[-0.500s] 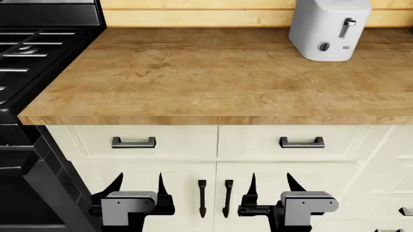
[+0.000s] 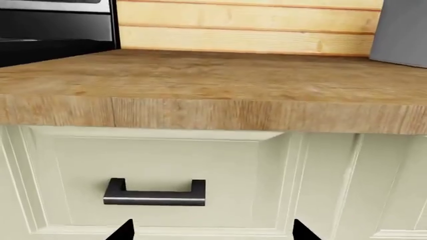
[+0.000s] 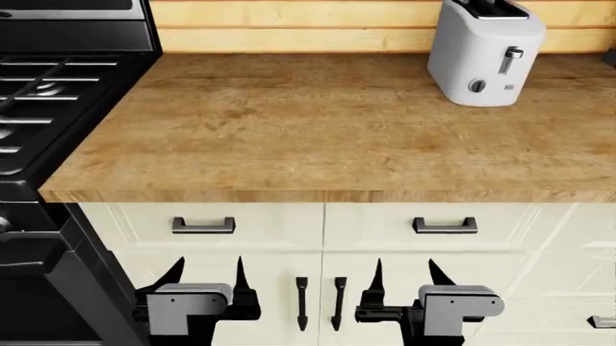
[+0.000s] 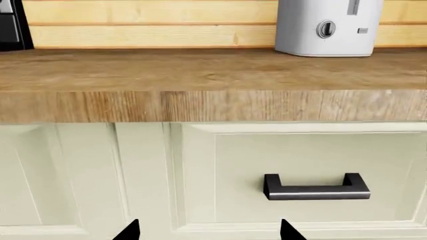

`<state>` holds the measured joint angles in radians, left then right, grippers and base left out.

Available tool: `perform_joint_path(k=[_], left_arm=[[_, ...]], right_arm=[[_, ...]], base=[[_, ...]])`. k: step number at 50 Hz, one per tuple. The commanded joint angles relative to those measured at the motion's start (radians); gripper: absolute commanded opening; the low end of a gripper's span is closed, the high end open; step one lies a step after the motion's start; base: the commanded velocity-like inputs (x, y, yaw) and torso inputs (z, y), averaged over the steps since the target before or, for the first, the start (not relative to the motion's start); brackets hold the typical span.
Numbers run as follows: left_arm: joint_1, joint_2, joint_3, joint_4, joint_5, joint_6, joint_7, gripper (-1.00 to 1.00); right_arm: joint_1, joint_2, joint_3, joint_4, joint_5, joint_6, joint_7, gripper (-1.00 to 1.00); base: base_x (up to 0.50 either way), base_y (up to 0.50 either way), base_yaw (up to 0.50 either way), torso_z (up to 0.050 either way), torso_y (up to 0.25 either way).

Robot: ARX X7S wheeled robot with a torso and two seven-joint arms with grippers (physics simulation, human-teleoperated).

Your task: Pick the mug from the cabinet, place it under the coffee machine dispenser, and press the start button.

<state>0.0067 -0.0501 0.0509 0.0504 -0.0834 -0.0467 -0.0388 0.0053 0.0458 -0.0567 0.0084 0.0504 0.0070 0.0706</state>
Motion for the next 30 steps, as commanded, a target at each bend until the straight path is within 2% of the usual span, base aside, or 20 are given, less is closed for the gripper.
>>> perform_joint_path(k=[1,11,14,30], left_arm=[[0.004,-0.019,0.02,0.02,-0.029,-0.008,-0.019,1.0],[0.006,-0.03,0.03,0.035,-0.05,-0.018,-0.03,1.0],[0.017,-0.036,0.045,0.02,-0.023,0.043,-0.035,1.0],[0.006,-0.043,0.044,0.016,-0.08,-0.009,-0.059,1.0]], right_arm=[[0.002,0.019,-0.02,-0.01,0.037,0.032,0.02,1.0],[-0.002,0.033,-0.035,-0.021,0.057,0.038,0.026,1.0],[0.0,0.038,-0.042,-0.018,0.054,0.037,0.031,1.0],[0.001,0.061,-0.078,-0.022,0.041,0.037,0.058,1.0]], base=[[0.0,0.0,0.0,0.05,0.0],[0.0,0.0,0.0,0.05,0.0],[0.0,0.0,0.0,0.033,0.0],[0.0,0.5,0.0,0.0,0.0]])
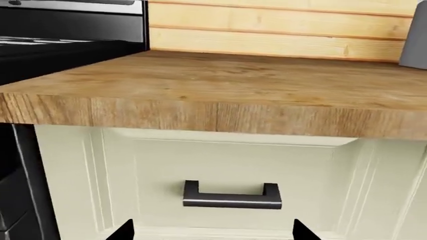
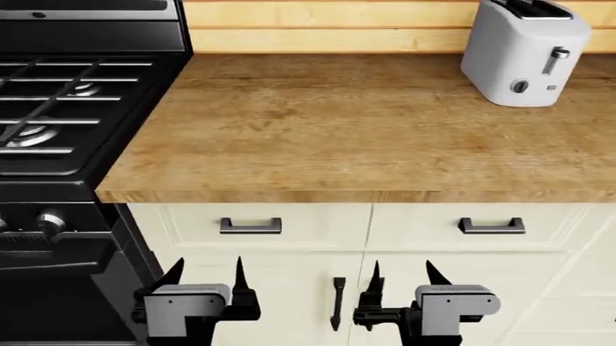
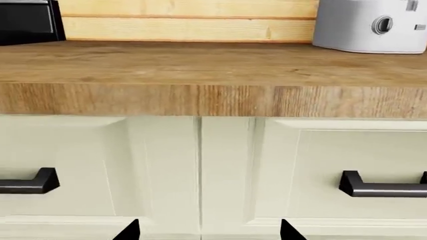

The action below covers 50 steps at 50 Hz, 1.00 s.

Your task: Pick the mug from the cabinet, place it under the coffee machine dispenser, and press the start button.

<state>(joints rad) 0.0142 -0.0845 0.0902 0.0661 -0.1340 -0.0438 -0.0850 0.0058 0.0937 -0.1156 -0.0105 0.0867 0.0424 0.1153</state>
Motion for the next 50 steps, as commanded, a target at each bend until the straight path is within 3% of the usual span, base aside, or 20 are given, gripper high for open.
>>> perform_joint_path(k=[1,50], left_arm=[[-0.002,-0.01,0.006,-0.002,-0.029,-0.011,-0.015,1.0],[-0.001,-0.052,0.058,-0.002,-0.059,0.012,-0.066,1.0]], right_arm=[[0.0,0.014,-0.02,-0.003,0.006,0.002,0.014,1.0],[0.007,0.05,-0.065,-0.004,0.045,0.001,0.05,1.0]], base=[[0.0,0.5,0.0,0.0,0.0],[0.0,0.5,0.0,0.0,0.0]])
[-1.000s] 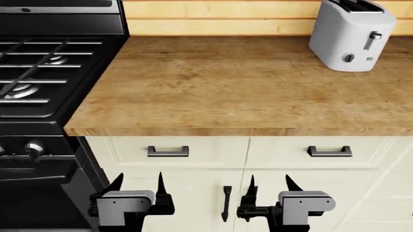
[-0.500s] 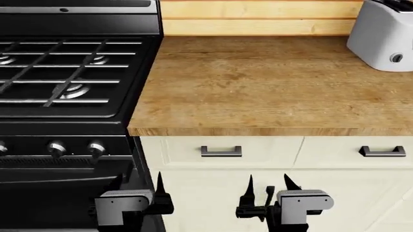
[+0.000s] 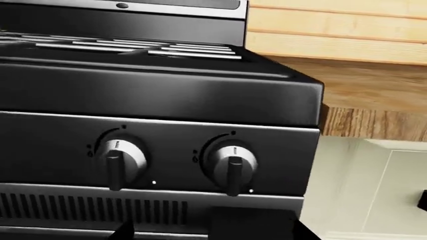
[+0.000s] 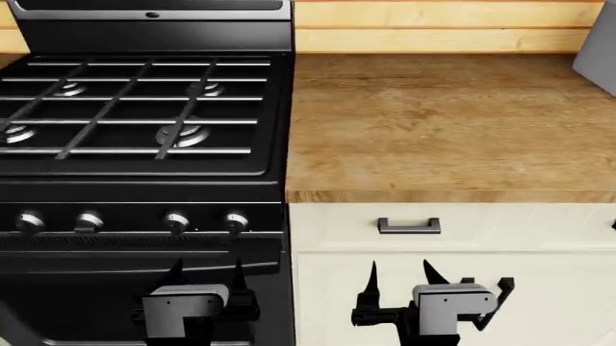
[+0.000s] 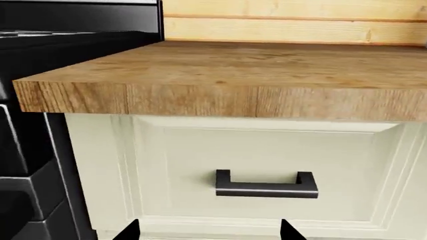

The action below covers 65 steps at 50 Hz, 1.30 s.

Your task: Pick the mug from the cabinet, place it under the coffee machine dispenser, and press the start button.

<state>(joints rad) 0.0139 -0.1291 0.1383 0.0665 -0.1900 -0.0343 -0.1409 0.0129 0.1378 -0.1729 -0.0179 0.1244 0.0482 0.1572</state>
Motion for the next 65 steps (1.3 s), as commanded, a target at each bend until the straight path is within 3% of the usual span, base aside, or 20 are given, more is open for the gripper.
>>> perform_joint_path(k=[1,18,21,25,28,31,33,35,37,39,42,45,52,65], left_arm=[[-0.001,-0.007,0.011,-0.004,-0.004,0.003,-0.011,1.0],[-0.005,-0.019,0.025,-0.004,-0.015,-0.008,-0.024,1.0],[-0.022,-0.024,0.02,0.022,-0.038,-0.071,-0.033,1.0],[-0.034,-0.085,-0.013,0.24,-0.218,-0.211,0.031,1.0],[-0.223,-0.181,-0.129,0.455,-0.461,-0.467,-0.034,1.0],[-0.55,-0.265,-0.226,0.498,-0.644,-0.68,-0.152,1.0],[-0.84,-0.299,-0.23,0.38,-0.672,-0.79,-0.221,1.0],[-1.119,-0.292,-0.21,0.119,-0.646,-0.854,-0.248,1.0],[-1.352,-0.267,-0.187,-0.181,-0.589,-0.85,-0.235,1.0],[-1.571,-0.23,-0.134,-0.481,-0.476,-0.739,-0.177,1.0],[-1.836,-0.162,-0.043,-0.931,-0.296,-0.415,-0.032,1.0],[-1.764,-0.155,-0.138,-1.375,-0.207,-0.454,-0.054,1.0],[-1.671,-0.13,-0.326,-1.375,0.011,-0.481,-0.008,1.0],[-1.637,-0.115,-0.443,-1.375,0.159,-0.526,0.05,1.0]], right_arm=[[0.001,0.006,-0.008,0.004,0.008,-0.005,0.008,1.0],[0.004,0.016,-0.018,0.005,0.022,-0.006,0.019,1.0],[-0.001,0.015,-0.009,-0.005,0.043,-0.016,0.016,1.0],[-0.029,0.034,0.003,-0.155,0.039,0.013,0.047,1.0],[-0.019,0.106,0.023,-0.563,0.086,0.218,0.064,1.0],[0.251,0.19,0.1,-0.987,0.233,0.633,0.124,1.0],[0.551,0.472,0.083,-1.029,0.533,0.835,0.424,1.0],[0.851,0.505,0.106,-0.919,0.833,1.046,0.685,1.0],[1.151,0.467,0.032,-0.716,1.097,1.123,0.637,1.0],[1.451,0.424,-0.059,-0.469,0.985,1.117,0.517,1.0],[1.901,0.367,-0.165,-0.137,0.84,1.067,0.376,1.0],[2.073,0.323,-0.271,0.118,0.717,0.978,0.229,1.0],[2.27,0.226,-0.39,0.518,0.58,0.888,0.053,1.0],[2.282,0.188,-0.393,0.797,0.554,0.882,0.004,1.0]], base=[[0.0,0.5,0.0,0.0,0.0],[0.0,0.5,0.0,0.0,0.0],[0.01,0.24,0.0,0.0,0.0],[0.0,0.0,0.0,0.0,0.0],[0.0,0.0,0.0,0.0,0.0],[0.0,0.0,0.0,0.0,0.0],[0.0,0.0,0.0,0.0,0.0],[0.0,0.0,0.0,0.0,0.0],[0.0,0.0,0.0,0.0,0.0],[0.0,0.0,0.0,0.0,0.0],[0.0,0.0,0.0,0.0,0.0],[0.0,0.0,0.0,0.0,0.0],[0.0,0.0,0.0,0.0,0.0],[0.0,0.0,0.0,0.0,0.0]])
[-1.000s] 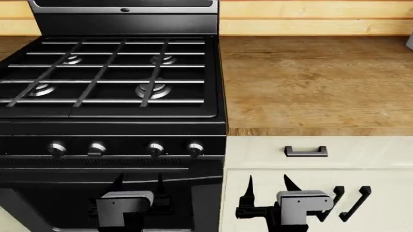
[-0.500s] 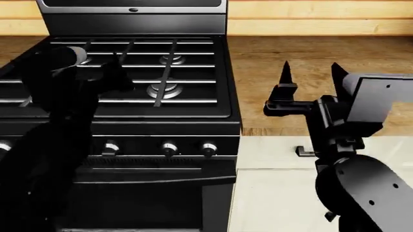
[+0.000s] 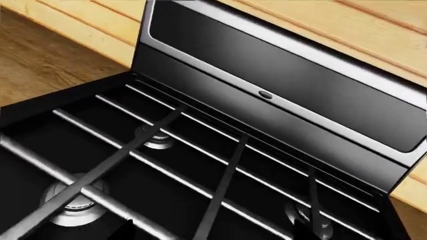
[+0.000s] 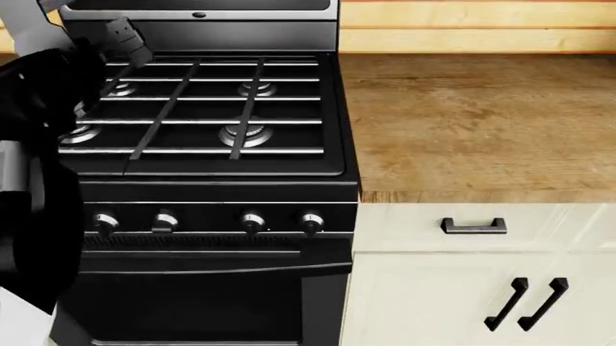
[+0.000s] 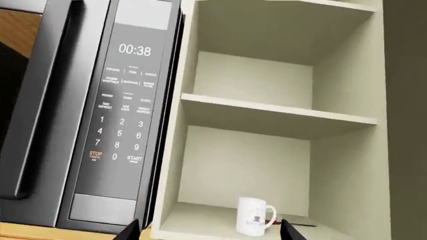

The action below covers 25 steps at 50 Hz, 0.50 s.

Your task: Pick the mug from the cabinet, place it under the coffee machine dispenser, and press the start button.

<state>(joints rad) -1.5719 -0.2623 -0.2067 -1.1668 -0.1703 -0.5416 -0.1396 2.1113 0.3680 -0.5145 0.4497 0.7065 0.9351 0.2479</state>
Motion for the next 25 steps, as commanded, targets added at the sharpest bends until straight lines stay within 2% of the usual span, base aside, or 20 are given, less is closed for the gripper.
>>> perform_joint_path(k=[1,5,15,25], left_arm=[[-0.051,0.019,-0.102,-0.142,0.142,-0.021,0.051,1.0],[-0.047,0.021,-0.111,-0.142,0.154,-0.018,0.05,1.0],[-0.078,0.023,-0.157,-0.142,0.15,-0.03,0.047,1.0],[-0.085,0.021,-0.171,-0.142,0.164,-0.037,0.061,1.0]], right_arm=[[0.187,-0.046,-0.052,0.355,-0.025,0.004,-0.103,1.0],[0.203,-0.062,-0.058,0.446,-0.036,-0.012,-0.141,1.0],[0.22,-0.089,-0.105,0.517,-0.076,-0.003,-0.2,1.0],[0.213,-0.076,-0.096,0.475,-0.085,0.008,-0.21,1.0]], base=[[0.0,0.0,0.0,0.0,0.0],[0.0,0.0,0.0,0.0,0.0],[0.0,0.0,0.0,0.0,0.0],[0.0,0.0,0.0,0.0,0.0]])
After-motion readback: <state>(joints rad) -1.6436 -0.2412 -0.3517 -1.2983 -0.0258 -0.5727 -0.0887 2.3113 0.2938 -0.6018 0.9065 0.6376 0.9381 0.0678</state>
